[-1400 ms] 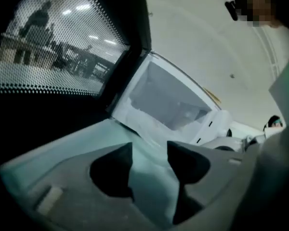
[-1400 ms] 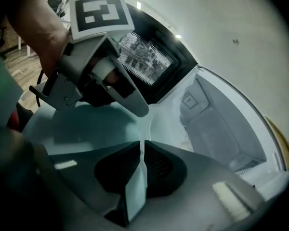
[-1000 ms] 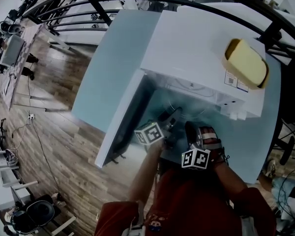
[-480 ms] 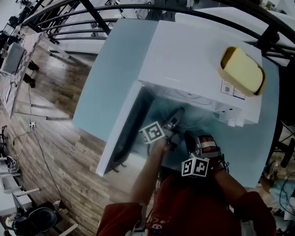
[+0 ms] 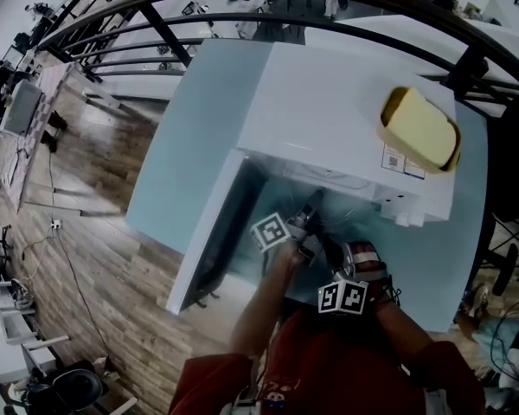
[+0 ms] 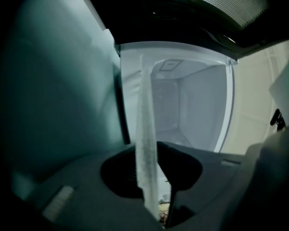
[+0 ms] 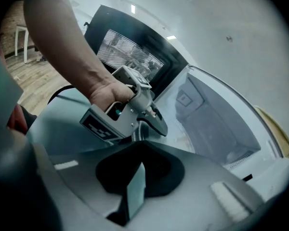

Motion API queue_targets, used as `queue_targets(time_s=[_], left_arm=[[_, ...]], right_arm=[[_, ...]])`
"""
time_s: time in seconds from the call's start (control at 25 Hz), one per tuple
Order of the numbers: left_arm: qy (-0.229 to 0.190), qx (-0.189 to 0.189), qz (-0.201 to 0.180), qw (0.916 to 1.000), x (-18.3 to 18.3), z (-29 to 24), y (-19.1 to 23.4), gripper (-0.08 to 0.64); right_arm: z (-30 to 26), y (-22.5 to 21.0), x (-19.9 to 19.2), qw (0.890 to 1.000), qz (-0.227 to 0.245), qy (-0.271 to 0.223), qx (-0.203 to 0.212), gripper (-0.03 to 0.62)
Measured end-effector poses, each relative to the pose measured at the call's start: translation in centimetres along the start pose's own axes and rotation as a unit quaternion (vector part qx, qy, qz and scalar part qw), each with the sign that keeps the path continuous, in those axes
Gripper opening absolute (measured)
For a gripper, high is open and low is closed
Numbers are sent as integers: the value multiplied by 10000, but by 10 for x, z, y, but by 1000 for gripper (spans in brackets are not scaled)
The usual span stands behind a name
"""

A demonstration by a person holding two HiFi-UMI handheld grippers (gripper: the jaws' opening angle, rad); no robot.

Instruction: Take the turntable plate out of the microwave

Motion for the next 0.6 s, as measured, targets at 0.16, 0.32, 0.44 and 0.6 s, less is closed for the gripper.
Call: queue_targets(time_s=[0.16,0.32,0.44,0.6], left_arm=[[-82,65,-4,9999,0,0,3,51],[-76,1,27,10000,0,-1,2,44],[-122,-53,99,9999,-1,-2,-1,28],[-151,-20,40,9999,-3,0,-4,26]], right_arm=[[0,-11,-6,9999,-79,46,-60,-3],[1,-13,-11,9999,-116,77,-52,-2],[1,-15,-11,9997,-235,68,-94,-2],[5,-19,-12,9995,-297,69,-129,-2]])
Point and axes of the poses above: the fingertips, and each gripper's own axes: z backward along the fingers, y to its left, x out of its top, the point moved 7 cm from there along z, backward along the fingers, and after that the axes turned 6 degrees about -x, right-handed, at the moved point
